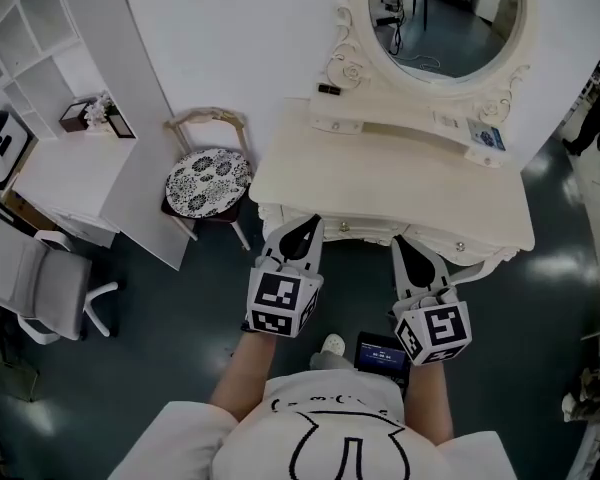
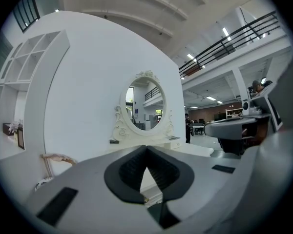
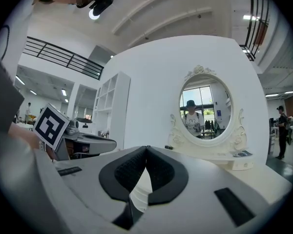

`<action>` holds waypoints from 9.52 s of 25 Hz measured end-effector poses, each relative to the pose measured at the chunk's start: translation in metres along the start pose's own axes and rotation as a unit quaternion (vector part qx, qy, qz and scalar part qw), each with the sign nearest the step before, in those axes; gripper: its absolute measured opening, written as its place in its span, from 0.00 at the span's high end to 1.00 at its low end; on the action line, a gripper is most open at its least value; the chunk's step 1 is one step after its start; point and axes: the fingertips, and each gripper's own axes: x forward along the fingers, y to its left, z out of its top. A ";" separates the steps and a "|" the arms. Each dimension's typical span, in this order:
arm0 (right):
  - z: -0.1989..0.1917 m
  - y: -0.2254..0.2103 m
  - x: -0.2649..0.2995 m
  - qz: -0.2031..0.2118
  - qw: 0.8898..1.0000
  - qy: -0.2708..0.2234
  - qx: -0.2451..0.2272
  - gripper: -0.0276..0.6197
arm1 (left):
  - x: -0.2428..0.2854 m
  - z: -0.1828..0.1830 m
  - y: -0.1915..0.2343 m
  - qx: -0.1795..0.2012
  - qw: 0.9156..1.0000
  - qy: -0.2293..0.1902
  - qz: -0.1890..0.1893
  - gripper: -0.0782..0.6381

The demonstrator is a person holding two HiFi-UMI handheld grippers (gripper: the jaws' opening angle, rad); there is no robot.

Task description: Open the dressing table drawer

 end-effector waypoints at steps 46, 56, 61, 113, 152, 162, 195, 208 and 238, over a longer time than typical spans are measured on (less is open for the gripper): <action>-0.039 -0.171 0.189 0.047 0.997 0.041 0.051 0.93 | 0.238 -0.004 0.087 -0.012 0.998 0.029 0.055 0.87; -0.044 -0.204 0.244 0.045 0.996 0.063 0.047 0.93 | 0.295 -0.005 0.114 -0.039 0.998 0.034 0.042 0.87; -0.049 -0.213 0.262 0.043 0.996 0.065 0.042 0.93 | 0.312 -0.013 0.126 -0.040 0.997 0.042 0.041 0.87; -0.163 -0.276 0.349 0.042 0.982 0.148 0.114 0.93 | 0.401 -0.141 0.170 -0.113 0.970 0.210 0.056 0.66; -0.156 -0.269 0.321 0.025 0.982 0.135 0.130 0.93 | 0.396 -0.152 0.167 -0.094 0.964 0.242 0.055 0.71; -0.159 -0.257 0.315 0.027 0.981 0.141 0.128 0.93 | 0.385 -0.155 0.162 -0.094 0.964 0.244 0.044 0.71; -0.162 -0.241 0.297 0.025 0.981 0.139 0.136 0.93 | 0.361 -0.164 0.148 -0.084 0.968 0.236 0.033 0.72; -0.163 -0.228 0.293 0.047 0.979 0.139 0.141 0.93 | 0.347 -0.166 0.143 -0.091 0.966 0.237 0.038 0.72; -0.160 -0.218 0.269 0.056 0.980 0.133 0.137 0.93 | 0.327 -0.171 0.142 -0.080 0.968 0.232 0.058 0.65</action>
